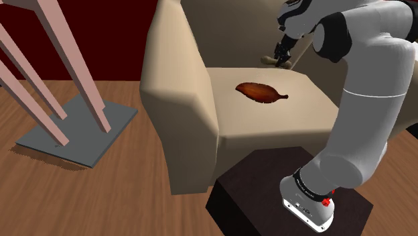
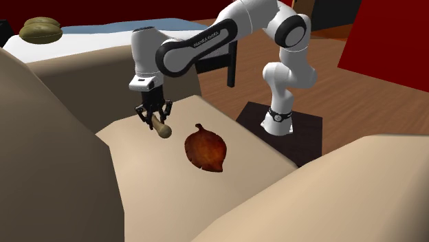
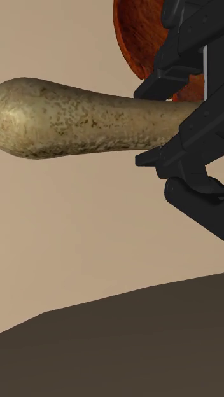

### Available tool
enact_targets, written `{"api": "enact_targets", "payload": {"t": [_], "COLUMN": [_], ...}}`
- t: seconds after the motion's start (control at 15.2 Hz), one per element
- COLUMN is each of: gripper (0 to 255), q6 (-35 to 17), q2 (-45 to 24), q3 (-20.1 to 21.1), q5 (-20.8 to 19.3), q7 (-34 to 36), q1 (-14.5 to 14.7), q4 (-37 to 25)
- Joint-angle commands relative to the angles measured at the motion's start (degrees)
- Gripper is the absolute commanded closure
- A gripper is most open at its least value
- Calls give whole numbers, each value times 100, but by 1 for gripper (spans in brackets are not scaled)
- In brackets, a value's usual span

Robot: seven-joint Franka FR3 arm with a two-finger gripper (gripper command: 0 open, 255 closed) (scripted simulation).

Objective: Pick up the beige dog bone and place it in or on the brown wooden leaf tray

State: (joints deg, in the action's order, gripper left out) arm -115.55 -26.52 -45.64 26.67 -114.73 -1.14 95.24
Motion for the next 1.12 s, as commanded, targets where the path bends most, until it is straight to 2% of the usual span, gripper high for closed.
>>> {"api": "enact_targets", "payload": {"t": [0.0,0.26,0.53,0.73,0.79,1.06], "gripper": [255,255,255,255,255,255], "q6": [-197,-698,-1087,-1234,-1265,-1592], "q2": [378,1387,2529,3377,3806,3584], "q3": [-121,-404,-504,-280,-88,-116], "q5": [-216,-931,-1970,-2799,-3194,-3003], "q7": [151,742,1692,2523,2965,2805], "q1": [341,1180,1818,1958,1952,1930], "q4": [483,1630,2636,3296,3637,3805]}}
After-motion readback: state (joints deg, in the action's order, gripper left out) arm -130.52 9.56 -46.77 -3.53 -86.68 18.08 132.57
